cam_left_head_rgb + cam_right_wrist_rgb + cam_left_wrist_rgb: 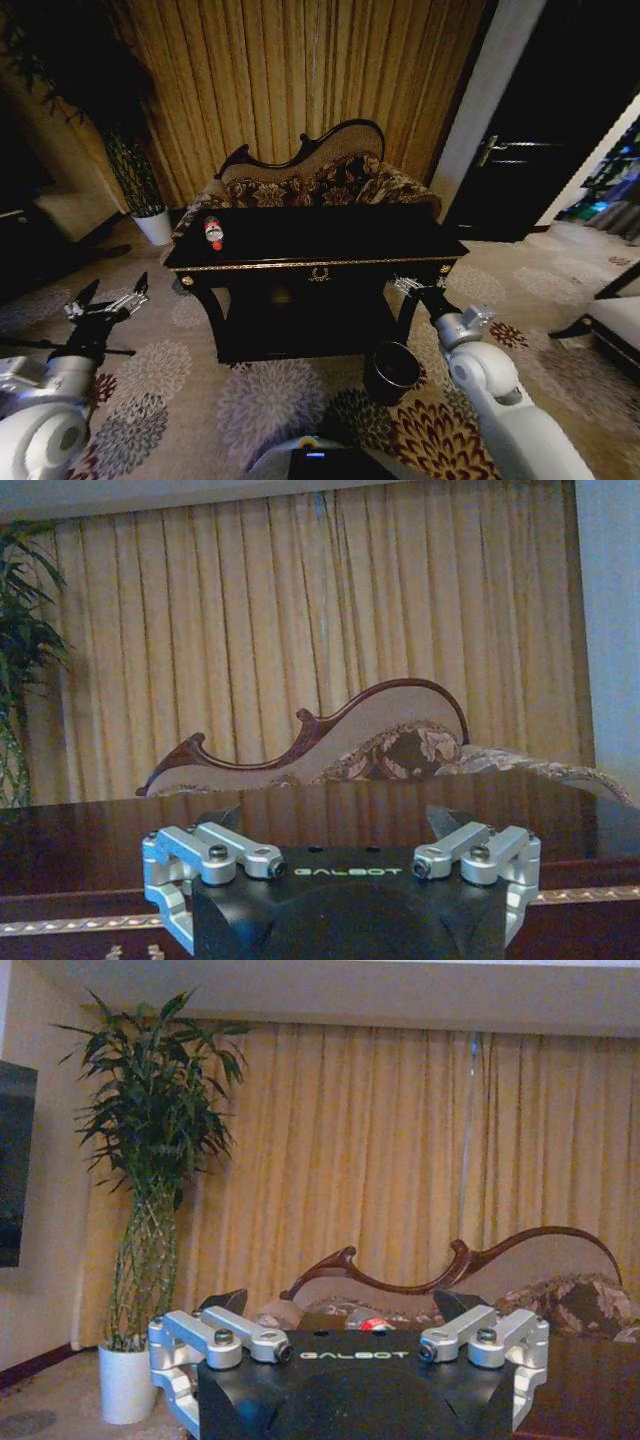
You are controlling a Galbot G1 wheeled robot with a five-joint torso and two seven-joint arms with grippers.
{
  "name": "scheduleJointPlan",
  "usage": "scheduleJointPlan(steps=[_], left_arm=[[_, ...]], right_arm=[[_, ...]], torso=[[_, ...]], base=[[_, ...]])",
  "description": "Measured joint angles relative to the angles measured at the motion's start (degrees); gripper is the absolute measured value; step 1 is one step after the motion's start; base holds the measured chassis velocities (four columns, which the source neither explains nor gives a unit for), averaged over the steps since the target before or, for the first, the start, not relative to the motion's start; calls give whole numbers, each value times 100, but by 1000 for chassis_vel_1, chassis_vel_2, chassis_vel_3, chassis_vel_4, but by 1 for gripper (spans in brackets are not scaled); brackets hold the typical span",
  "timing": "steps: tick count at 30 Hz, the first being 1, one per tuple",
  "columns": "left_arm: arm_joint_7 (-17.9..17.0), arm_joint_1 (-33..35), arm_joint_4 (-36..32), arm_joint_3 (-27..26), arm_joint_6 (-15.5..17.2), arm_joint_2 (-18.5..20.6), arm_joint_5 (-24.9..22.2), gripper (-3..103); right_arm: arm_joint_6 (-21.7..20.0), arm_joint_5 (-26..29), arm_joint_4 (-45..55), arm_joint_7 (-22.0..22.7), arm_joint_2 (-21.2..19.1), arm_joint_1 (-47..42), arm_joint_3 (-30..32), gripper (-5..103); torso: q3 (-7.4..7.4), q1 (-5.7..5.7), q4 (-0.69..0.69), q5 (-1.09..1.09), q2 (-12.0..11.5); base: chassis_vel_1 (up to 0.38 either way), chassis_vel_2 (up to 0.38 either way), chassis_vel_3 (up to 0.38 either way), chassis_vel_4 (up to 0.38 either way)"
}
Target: Move to the front of the table and place the trash on the table into the trash bin.
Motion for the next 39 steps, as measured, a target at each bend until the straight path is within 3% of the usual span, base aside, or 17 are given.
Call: scheduleJointPlan(steps=[39], left_arm=[[47, 20, 30, 8, -6, -34, 13, 100]], right_arm=[[13, -9, -124, 17, 9, 100, -41, 100]], torso=[[-1, 0, 0, 0, 0]], base=[[-99, 100, 102, -98]])
